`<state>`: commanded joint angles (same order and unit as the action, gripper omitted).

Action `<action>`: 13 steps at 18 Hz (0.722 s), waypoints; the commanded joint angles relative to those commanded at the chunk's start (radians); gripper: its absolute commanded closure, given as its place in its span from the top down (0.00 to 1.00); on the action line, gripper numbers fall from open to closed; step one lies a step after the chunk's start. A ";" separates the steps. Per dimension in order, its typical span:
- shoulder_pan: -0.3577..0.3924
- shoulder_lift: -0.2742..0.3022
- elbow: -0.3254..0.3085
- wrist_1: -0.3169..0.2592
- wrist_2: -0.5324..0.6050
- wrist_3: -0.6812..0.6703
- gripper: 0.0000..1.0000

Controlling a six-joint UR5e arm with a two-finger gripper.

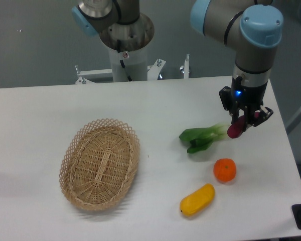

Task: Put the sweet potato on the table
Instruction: 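Lift the held purple sweet potato up from beside the bok choy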

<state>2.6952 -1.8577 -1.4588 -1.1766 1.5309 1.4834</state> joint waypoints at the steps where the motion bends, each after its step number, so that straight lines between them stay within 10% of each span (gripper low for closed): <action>1: -0.002 -0.002 -0.003 0.002 0.000 0.000 0.14; 9: -0.018 -0.002 -0.032 0.008 0.000 -0.052 0.14; 13: -0.061 -0.008 -0.092 0.112 0.002 -0.173 0.14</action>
<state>2.6340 -1.8653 -1.5507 -1.0650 1.5324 1.3104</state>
